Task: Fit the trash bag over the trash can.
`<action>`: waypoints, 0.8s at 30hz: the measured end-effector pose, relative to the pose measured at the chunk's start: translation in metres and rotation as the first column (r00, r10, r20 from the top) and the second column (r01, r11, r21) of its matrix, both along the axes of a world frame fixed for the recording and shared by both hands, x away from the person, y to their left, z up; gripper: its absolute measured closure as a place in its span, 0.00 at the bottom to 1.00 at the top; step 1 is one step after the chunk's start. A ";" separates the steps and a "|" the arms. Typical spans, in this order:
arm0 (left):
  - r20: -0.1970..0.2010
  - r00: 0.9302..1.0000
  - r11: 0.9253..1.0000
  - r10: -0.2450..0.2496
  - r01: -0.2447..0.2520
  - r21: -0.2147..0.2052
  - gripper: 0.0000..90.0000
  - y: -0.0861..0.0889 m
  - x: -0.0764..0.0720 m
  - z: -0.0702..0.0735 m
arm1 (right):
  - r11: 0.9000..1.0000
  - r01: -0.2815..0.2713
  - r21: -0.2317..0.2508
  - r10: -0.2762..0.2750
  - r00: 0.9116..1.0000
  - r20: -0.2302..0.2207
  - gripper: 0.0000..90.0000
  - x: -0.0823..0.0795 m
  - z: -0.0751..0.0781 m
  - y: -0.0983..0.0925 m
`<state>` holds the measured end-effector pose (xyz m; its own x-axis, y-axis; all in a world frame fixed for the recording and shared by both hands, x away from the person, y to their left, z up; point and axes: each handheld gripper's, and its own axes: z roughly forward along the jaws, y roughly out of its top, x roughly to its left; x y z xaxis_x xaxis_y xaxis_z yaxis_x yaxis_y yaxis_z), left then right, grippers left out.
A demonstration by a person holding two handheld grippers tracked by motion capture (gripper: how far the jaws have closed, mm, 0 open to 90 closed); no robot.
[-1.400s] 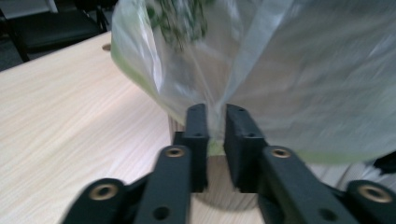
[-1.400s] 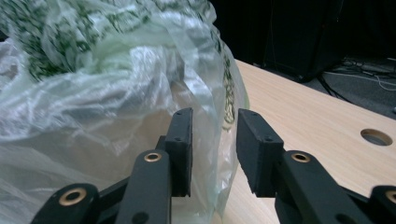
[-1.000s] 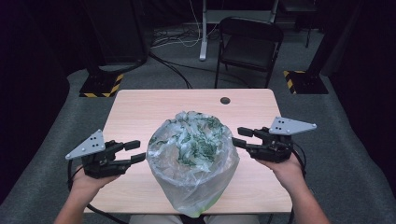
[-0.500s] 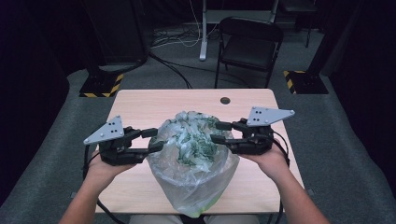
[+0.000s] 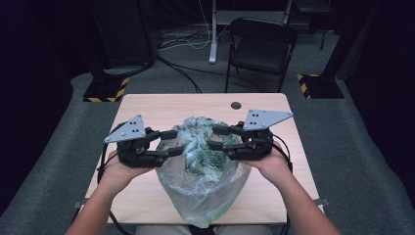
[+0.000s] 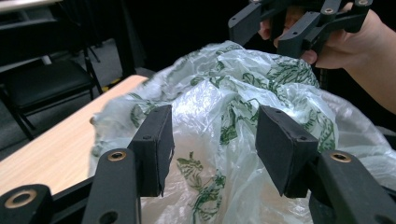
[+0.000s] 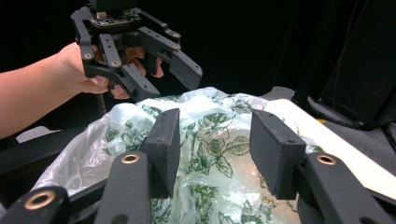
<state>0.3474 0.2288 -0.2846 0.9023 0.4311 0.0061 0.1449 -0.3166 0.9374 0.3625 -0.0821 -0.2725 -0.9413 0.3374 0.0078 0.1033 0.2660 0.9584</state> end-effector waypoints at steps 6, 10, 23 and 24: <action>-0.026 0.999 0.999 -0.019 0.020 0.050 0.51 -0.008 0.003 -0.008 | 0.997 -0.031 -0.065 0.029 0.999 -0.031 0.62 0.003 -0.013 0.006; -0.049 0.998 0.996 -0.033 0.037 0.086 0.50 -0.012 0.005 -0.013 | 0.992 -0.043 -0.116 0.036 0.998 -0.055 0.62 0.003 -0.020 0.011; -0.123 0.990 0.989 -0.069 0.084 0.122 0.48 -0.013 0.006 -0.016 | 0.965 -0.091 -0.246 0.060 0.990 -0.128 0.62 0.004 -0.024 0.017; -0.134 0.988 0.988 -0.076 0.092 0.125 0.49 -0.013 0.005 -0.016 | 0.959 -0.111 -0.263 0.080 0.989 -0.126 0.62 0.002 -0.023 0.018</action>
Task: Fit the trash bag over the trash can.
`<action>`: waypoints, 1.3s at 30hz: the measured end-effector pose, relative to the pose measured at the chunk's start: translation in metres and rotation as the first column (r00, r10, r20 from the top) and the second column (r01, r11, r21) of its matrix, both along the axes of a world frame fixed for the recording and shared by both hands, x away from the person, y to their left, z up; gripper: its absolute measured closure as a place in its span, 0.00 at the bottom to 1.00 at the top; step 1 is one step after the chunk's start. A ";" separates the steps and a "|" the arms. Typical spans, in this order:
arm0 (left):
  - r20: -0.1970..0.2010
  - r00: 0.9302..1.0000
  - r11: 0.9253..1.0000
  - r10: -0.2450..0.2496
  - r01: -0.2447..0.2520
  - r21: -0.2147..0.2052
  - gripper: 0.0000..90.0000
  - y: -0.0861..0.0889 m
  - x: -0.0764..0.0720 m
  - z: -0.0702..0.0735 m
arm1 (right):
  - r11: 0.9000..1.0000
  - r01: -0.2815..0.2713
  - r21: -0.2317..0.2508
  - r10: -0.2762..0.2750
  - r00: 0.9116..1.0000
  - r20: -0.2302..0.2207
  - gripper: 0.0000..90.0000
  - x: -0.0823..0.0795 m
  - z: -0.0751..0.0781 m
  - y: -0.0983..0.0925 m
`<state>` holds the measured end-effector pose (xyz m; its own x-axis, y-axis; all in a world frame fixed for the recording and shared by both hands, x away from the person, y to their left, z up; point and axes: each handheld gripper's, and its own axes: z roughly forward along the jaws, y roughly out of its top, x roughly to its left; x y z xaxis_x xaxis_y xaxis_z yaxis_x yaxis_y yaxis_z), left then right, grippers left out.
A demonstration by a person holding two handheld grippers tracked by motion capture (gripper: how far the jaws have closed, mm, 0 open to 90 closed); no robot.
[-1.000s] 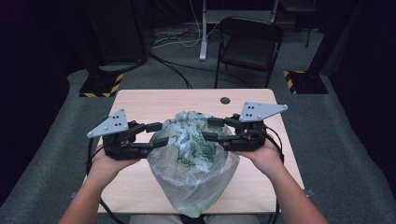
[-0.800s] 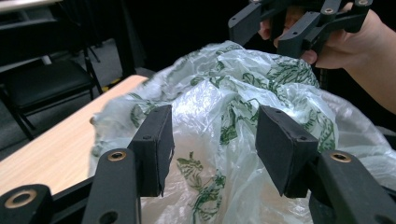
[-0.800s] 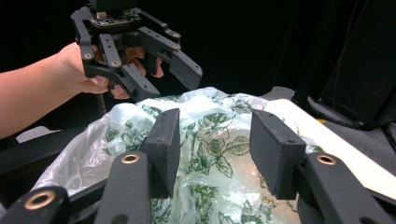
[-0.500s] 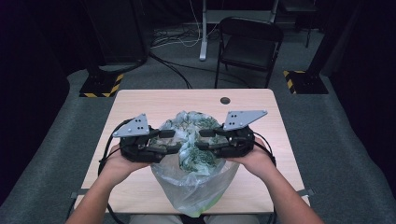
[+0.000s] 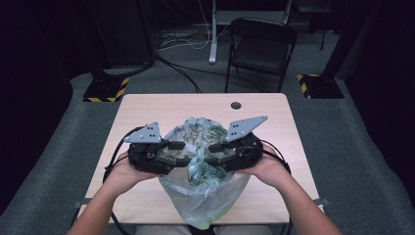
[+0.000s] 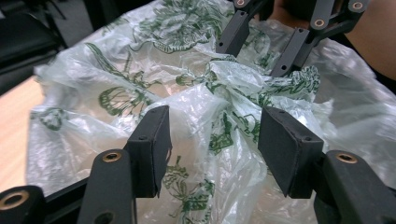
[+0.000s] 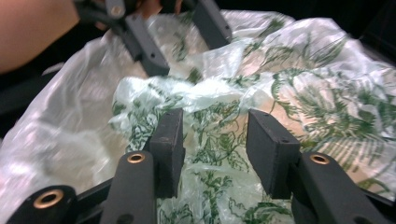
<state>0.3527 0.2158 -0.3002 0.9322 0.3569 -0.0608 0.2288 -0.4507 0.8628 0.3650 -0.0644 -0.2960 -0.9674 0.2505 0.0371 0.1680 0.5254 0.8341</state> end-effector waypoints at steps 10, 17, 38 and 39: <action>-0.002 1.000 0.998 -0.008 0.008 0.060 0.48 0.000 -0.004 -0.005 | 0.981 0.065 0.181 -0.085 0.991 0.107 0.58 -0.003 0.022 -0.032; -0.003 1.000 0.999 -0.008 0.008 0.051 0.48 0.002 -0.003 -0.006 | 0.979 0.134 0.155 -0.144 0.988 0.053 0.59 0.022 0.011 -0.029; 0.061 0.998 1.000 0.023 -0.023 -0.005 0.46 0.011 -0.006 0.025 | 0.997 0.081 -0.004 -0.081 0.995 -0.057 0.62 0.032 -0.003 0.004; 0.064 0.998 1.000 0.023 -0.022 -0.003 0.46 0.011 -0.006 0.025 | 0.996 0.085 0.002 -0.085 0.995 -0.061 0.62 0.032 -0.003 0.003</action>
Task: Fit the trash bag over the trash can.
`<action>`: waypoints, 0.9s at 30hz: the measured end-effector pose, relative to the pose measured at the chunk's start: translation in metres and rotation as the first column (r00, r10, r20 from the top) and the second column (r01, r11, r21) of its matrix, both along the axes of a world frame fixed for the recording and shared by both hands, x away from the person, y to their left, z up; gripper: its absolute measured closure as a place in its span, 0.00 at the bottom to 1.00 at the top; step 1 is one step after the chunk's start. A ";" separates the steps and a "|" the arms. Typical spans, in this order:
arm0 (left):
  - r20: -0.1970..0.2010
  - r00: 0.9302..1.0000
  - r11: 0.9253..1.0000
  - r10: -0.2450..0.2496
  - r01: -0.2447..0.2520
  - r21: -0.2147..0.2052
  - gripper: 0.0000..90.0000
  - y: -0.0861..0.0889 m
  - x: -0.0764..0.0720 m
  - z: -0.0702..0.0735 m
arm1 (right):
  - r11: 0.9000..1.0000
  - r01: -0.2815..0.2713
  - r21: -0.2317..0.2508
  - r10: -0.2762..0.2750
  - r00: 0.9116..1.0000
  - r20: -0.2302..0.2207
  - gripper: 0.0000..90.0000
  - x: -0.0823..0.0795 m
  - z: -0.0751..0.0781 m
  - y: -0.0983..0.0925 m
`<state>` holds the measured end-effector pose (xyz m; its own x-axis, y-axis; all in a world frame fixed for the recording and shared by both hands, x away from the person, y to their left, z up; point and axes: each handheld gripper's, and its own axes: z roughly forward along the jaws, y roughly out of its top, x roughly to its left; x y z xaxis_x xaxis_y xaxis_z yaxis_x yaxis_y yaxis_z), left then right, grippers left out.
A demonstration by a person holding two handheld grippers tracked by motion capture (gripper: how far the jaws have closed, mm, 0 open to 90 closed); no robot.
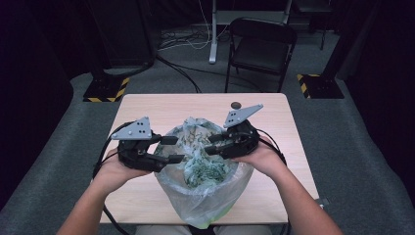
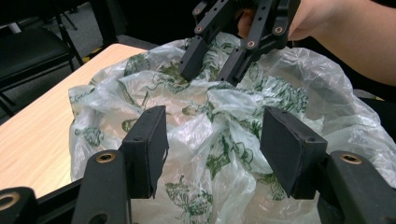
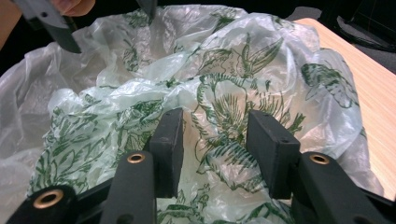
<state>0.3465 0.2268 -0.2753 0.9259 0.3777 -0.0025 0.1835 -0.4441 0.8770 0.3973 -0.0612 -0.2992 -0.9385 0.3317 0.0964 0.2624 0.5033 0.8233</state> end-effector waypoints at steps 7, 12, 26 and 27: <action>0.004 1.000 1.000 0.007 -0.007 0.006 0.46 -0.001 0.001 0.001 | 0.999 0.023 0.026 -0.023 1.000 0.018 0.62 0.000 -0.002 0.004; 0.009 1.000 1.000 0.008 -0.008 0.010 0.46 0.001 0.000 0.003 | 0.998 0.016 0.057 -0.018 1.000 0.022 0.62 0.000 -0.004 0.014; 0.029 0.999 1.000 0.025 -0.026 0.018 0.46 0.014 -0.005 0.010 | 0.992 -0.021 0.122 0.016 0.999 0.041 0.60 -0.001 -0.007 0.050; 0.032 0.999 0.999 0.025 -0.026 0.020 0.46 0.015 -0.005 0.010 | 0.992 -0.026 0.122 0.021 0.999 0.042 0.59 -0.002 -0.007 0.051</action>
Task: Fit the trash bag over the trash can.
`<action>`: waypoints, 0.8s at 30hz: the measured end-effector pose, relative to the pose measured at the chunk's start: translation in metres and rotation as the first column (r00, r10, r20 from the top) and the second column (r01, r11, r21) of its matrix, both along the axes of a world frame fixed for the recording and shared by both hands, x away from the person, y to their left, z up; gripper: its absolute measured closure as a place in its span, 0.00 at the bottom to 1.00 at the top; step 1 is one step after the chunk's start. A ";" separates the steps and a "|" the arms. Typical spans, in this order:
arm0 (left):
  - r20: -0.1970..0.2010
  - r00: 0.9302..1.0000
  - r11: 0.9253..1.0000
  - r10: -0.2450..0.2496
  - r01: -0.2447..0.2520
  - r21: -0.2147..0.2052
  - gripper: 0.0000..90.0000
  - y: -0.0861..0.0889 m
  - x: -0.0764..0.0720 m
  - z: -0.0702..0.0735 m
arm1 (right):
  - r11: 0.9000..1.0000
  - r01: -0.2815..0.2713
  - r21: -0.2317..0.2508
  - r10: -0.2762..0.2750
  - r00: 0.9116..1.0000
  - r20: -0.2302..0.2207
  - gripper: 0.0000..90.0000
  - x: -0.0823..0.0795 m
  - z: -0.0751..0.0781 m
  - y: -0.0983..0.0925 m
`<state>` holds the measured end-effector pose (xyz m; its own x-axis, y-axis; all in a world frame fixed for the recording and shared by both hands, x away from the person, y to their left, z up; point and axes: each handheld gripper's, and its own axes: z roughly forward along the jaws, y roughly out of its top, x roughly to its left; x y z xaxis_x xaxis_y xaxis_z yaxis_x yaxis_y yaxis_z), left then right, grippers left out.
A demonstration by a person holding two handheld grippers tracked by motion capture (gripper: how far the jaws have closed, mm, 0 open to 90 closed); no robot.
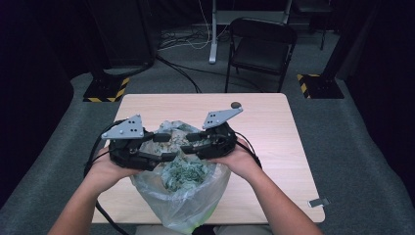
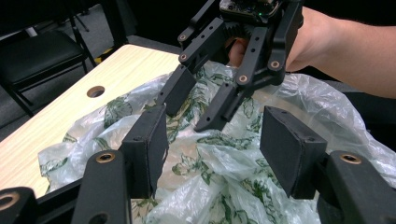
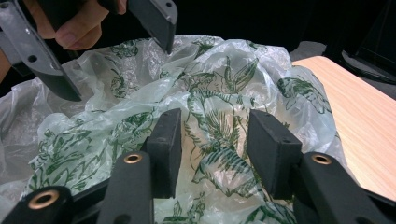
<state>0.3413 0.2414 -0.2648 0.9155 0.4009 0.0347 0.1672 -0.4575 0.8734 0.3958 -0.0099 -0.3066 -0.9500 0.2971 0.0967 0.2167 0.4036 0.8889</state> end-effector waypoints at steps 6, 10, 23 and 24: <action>0.012 1.000 1.000 -0.004 0.004 0.009 0.46 -0.001 0.000 0.002 | 0.998 0.000 0.065 -0.002 1.000 0.030 0.52 -0.005 0.011 -0.011; 0.019 1.000 1.000 -0.014 0.014 0.022 0.45 -0.006 0.001 0.004 | 0.995 0.015 0.102 -0.021 0.998 0.055 0.48 -0.012 0.023 -0.033; 0.012 0.998 0.986 -0.055 0.052 0.158 0.45 -0.046 0.014 -0.003 | 0.986 0.072 0.148 -0.082 0.995 0.061 0.53 -0.028 0.004 -0.102; 0.010 0.998 0.983 -0.062 0.059 0.172 0.45 -0.049 0.014 -0.004 | 0.987 0.067 0.146 -0.075 0.996 0.051 0.53 -0.028 0.001 -0.103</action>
<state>0.3556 0.1924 -0.2688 0.9366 0.3318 0.1126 0.1218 -0.6095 0.7834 0.3680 -0.1131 -0.3060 -0.9320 0.3509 0.0905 0.1883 0.2556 0.9483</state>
